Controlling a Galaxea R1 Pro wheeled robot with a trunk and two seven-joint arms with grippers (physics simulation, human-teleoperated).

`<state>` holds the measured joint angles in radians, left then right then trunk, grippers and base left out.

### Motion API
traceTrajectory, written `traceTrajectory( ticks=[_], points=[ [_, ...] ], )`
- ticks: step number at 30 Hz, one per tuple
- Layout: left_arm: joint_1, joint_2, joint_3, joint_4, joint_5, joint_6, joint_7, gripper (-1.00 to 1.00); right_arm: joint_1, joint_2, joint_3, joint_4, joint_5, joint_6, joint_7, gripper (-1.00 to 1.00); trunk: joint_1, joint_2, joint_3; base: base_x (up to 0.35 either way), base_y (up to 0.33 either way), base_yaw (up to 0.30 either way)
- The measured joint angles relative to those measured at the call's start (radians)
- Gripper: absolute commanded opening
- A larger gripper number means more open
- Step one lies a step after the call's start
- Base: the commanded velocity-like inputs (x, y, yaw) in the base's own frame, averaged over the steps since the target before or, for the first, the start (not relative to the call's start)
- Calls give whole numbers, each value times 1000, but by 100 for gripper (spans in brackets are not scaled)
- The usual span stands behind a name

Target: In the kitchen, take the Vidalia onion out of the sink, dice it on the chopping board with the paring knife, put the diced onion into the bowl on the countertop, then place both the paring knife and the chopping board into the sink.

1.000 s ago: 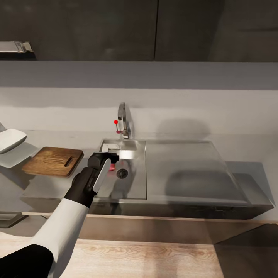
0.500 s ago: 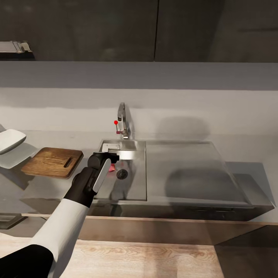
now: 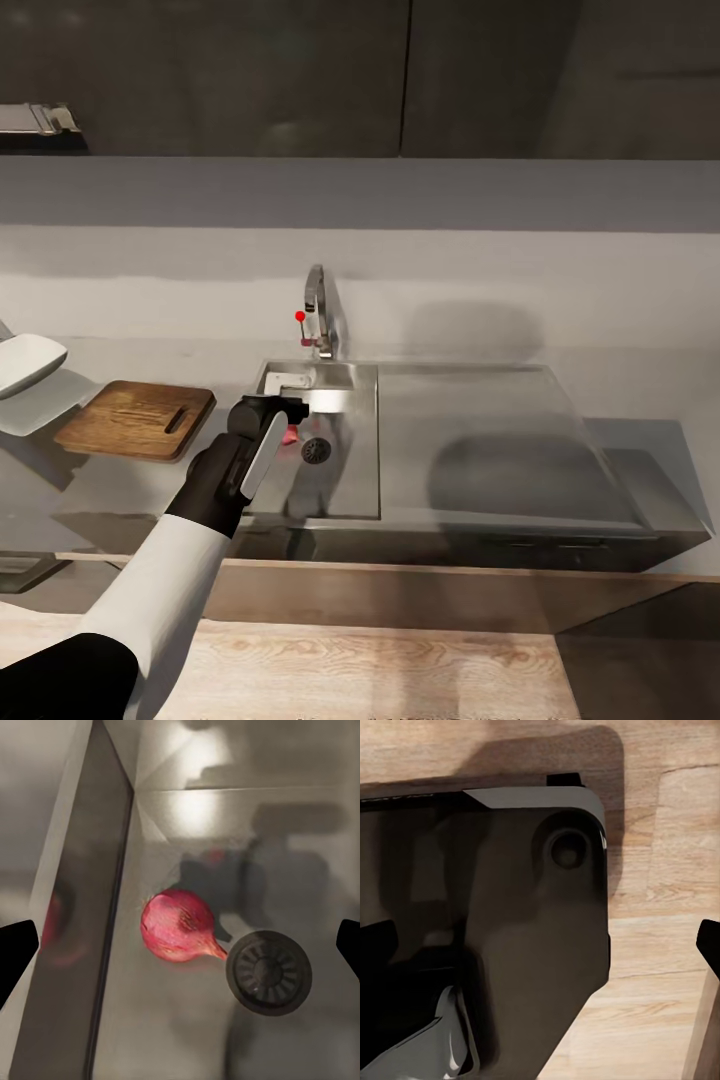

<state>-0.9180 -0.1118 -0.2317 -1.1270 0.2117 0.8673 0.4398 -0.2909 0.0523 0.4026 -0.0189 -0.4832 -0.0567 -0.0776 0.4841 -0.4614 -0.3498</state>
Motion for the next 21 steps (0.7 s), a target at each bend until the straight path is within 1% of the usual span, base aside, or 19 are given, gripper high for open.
traceTrajectory(
  ticks=[4, 9, 21],
  points=[
    [0, 0, 0, 0, 0, 0, 0, 100, 0, 1, 0, 0, 0, 1, 0, 100, 0, 0, -6, 8, 0, 0],
    [0, 0, 0, 0, 0, 0, 0, 100, 0, 1, 0, 0, 0, 1, -1, 100, 0, 0, -14, 78, -18, 0],
    [0, 1, -5, 0, 0, 0, 0, 100, 0, 0, 0, 0, 1, 1, -1, 100, 0, 0, -33, 131, -127, 0]
  ],
)
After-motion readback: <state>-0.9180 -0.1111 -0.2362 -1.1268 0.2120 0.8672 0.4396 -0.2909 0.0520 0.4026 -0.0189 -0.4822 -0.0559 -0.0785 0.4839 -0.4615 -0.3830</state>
